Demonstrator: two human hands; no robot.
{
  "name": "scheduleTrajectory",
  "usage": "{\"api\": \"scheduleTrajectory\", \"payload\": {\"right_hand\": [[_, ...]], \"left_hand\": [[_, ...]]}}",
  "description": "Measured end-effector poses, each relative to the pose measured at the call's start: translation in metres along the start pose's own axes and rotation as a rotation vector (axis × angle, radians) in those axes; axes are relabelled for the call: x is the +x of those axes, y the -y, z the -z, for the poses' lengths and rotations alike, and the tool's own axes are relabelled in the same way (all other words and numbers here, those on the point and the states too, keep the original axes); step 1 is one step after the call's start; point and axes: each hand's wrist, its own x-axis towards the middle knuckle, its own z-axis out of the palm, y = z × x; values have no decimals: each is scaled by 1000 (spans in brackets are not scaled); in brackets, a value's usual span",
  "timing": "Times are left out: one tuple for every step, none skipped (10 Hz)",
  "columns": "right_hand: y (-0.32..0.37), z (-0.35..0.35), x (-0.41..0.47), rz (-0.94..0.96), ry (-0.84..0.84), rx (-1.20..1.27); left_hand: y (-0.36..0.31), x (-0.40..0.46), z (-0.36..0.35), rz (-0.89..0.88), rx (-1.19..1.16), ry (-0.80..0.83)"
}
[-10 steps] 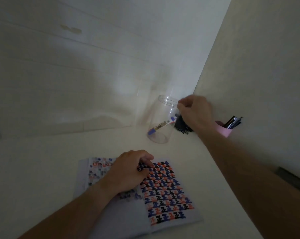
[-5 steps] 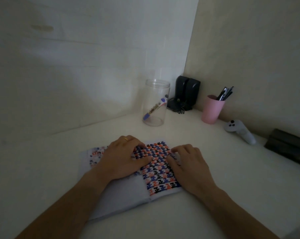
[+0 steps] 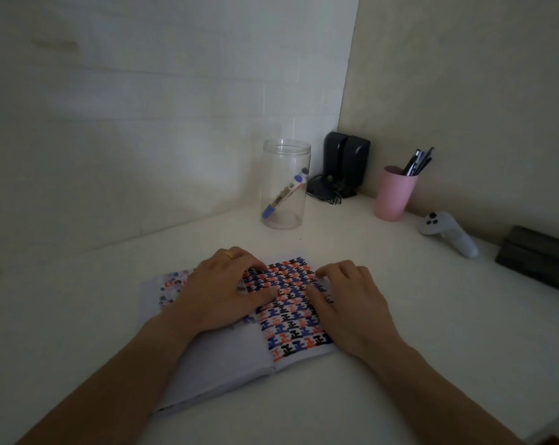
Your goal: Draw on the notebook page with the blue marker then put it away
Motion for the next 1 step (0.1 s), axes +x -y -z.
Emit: {"api": "scheduleTrajectory", "payload": {"right_hand": [[0, 4, 3, -39, -45, 85]], "left_hand": [[-1, 0, 1, 3, -8, -8]]}}
